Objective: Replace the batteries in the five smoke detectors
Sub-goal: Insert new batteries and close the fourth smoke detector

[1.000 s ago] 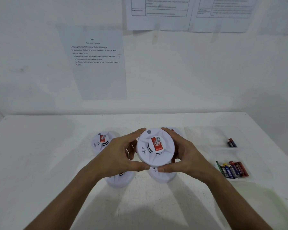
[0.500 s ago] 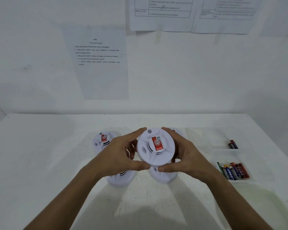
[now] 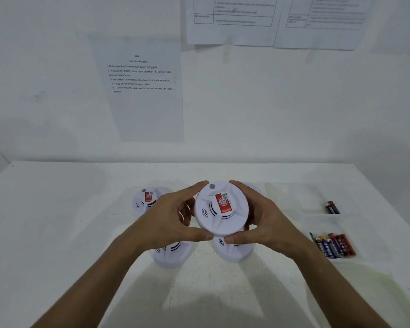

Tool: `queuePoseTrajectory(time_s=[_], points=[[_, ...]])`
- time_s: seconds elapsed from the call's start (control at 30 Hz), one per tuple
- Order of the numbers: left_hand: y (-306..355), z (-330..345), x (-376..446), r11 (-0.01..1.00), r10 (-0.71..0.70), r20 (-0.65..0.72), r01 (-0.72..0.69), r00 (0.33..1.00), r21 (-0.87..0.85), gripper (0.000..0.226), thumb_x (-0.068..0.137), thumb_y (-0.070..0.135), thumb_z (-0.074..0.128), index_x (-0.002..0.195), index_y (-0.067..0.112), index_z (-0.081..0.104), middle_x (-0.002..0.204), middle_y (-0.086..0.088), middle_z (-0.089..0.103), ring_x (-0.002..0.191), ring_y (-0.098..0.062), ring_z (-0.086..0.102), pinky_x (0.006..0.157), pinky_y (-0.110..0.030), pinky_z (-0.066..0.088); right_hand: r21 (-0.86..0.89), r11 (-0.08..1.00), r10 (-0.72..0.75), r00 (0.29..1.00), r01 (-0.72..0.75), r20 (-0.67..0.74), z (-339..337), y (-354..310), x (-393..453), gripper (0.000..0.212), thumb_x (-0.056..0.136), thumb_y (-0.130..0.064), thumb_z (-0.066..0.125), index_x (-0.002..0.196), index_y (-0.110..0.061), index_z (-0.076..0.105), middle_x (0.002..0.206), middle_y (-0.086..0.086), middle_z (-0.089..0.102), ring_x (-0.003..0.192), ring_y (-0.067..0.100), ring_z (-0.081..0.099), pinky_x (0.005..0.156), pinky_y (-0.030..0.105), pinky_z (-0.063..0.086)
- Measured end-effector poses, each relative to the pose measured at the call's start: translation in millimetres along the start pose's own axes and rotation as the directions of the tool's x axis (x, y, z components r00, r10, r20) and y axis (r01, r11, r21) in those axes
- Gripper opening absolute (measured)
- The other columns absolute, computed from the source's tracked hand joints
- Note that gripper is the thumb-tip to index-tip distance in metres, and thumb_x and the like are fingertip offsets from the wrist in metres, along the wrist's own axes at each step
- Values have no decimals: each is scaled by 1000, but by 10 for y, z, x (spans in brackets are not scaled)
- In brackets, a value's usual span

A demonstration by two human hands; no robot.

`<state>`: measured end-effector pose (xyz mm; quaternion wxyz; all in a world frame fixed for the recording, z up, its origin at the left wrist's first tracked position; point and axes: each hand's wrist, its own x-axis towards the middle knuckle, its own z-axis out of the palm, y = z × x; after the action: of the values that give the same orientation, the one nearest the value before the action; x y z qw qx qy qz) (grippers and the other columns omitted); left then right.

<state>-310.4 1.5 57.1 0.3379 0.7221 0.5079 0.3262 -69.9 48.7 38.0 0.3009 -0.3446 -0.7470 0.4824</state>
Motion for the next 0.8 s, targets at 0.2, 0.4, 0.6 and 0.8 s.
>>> queuePoseTrajectory(time_s=[0.2, 0.4, 0.6, 0.8], points=[[-19, -15, 10, 1000, -9, 5, 10, 1000, -14, 93, 67, 32, 86, 143, 46, 35, 87, 11, 64, 60, -5, 49, 60, -16, 47, 0, 1000, 1, 1000, -1, 9, 3, 3, 32, 96, 65, -13, 90, 146, -24, 41, 133, -8, 60, 119, 22, 59, 83, 40, 59], [-33, -31, 30, 1000, -11, 12, 11, 1000, -15, 91, 68, 29, 86, 142, 46, 37, 88, 12, 64, 60, -6, 50, 60, -17, 47, 25, 1000, 0, 1000, 0, 10, 17, -19, 70, 95, 63, -10, 90, 145, -24, 43, 129, -11, 62, 117, 21, 60, 78, 26, 54], [-70, -75, 68, 1000, -1, 23, 1, 1000, 8, 87, 70, 29, 84, 141, 48, 37, 93, 17, 64, 65, -7, 51, 62, -21, 51, -9, 1000, 24, 1000, -24, -6, 30, 4, 157, 97, 60, -11, 93, 142, -30, 45, 127, -14, 63, 114, 20, 60, 82, 36, 59], [-115, -108, 162, 1000, -12, 3, 12, 1000, 23, 80, 67, 26, 85, 133, 45, 43, 94, 23, 62, 67, -5, 53, 60, -19, 50, -40, 999, 19, 999, -20, -34, 67, 67, 352, 95, 57, -19, 95, 139, -32, 49, 128, -7, 63, 114, 24, 60, 87, 51, 56]])
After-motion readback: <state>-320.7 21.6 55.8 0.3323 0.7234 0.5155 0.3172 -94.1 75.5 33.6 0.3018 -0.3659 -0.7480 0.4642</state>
